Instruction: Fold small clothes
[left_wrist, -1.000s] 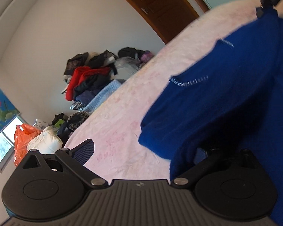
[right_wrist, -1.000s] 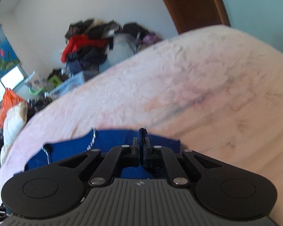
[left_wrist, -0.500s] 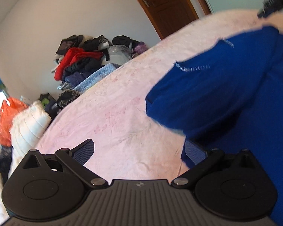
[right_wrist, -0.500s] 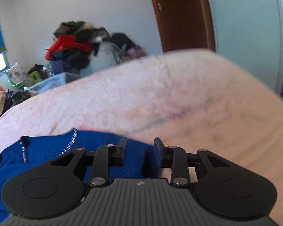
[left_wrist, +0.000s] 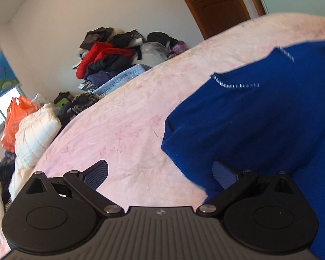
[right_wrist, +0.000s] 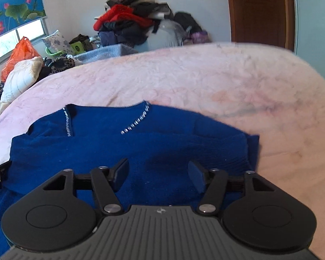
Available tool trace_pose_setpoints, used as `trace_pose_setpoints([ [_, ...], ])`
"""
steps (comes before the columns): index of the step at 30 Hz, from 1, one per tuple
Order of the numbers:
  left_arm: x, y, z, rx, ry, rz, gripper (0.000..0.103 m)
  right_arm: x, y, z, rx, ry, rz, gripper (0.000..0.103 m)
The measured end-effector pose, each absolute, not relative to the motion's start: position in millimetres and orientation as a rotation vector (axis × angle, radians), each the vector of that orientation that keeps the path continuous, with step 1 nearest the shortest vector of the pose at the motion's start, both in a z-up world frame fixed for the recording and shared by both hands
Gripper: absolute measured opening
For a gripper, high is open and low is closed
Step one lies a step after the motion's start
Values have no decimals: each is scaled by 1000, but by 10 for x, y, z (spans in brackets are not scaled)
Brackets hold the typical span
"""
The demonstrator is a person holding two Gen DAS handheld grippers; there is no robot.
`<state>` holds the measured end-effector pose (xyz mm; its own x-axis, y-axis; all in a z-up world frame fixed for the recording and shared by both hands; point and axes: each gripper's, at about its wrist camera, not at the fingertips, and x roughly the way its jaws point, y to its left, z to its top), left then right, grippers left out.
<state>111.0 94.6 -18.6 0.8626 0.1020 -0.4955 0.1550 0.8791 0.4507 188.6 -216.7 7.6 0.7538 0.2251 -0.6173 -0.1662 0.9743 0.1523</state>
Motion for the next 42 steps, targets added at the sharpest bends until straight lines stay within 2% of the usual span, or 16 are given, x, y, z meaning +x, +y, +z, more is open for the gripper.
trace_pose_setpoints([
  [2,1051,931,-159,460,539,-32,103,1829,-2148,64,62,692,241,87],
  [5,1044,857,-246,475,572,-3,103,1866,-2129,-83,5,769,190,87],
  [8,1003,831,-249,441,604,27,103,1715,-2099,-55,-2,738,161,87],
  [12,941,831,-237,375,642,37,103,1404,-2066,80,16,672,206,97],
  [34,257,596,-85,174,726,20,103,214,-2368,518,34,674,298,100],
  [42,-160,593,-58,112,741,-74,103,-216,-2425,263,249,737,369,102],
])
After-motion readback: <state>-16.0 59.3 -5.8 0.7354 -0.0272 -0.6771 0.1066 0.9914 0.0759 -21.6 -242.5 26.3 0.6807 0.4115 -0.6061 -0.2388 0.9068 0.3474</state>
